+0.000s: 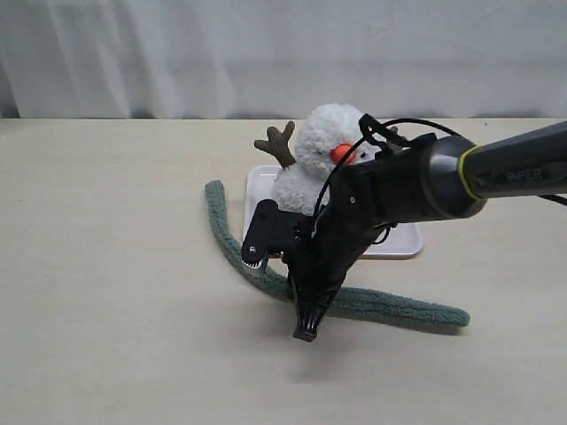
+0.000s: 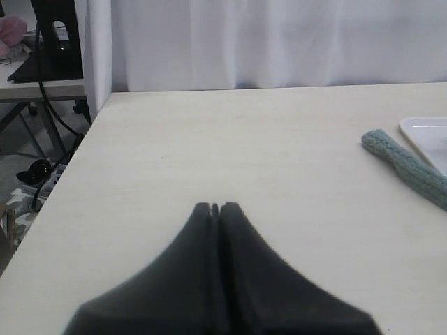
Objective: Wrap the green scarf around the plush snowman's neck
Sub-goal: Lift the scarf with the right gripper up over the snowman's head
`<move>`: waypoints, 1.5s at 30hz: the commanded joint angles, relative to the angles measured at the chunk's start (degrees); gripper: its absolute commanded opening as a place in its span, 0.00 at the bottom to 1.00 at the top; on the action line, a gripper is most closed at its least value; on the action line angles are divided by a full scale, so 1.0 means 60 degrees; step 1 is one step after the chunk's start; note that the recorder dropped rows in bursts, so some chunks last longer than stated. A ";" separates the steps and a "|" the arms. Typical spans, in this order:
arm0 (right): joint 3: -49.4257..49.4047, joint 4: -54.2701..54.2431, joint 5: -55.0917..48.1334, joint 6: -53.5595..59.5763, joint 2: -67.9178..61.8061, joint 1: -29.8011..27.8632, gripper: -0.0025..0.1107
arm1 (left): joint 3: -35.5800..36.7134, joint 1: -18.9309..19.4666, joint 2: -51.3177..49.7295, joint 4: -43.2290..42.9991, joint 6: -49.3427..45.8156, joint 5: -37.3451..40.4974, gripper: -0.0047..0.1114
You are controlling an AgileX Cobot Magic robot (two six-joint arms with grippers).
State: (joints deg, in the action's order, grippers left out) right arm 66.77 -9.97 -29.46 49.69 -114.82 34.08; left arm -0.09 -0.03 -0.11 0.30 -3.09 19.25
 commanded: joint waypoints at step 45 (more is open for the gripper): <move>0.0087 0.2304 0.5055 -0.0708 0.3160 -0.1206 0.06 | 0.0016 -0.0063 0.0019 0.0048 -0.0010 -0.0120 0.04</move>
State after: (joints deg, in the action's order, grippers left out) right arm 67.13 3.44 0.00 43.20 -95.88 26.63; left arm -0.09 -0.03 -0.11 0.30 -3.09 19.25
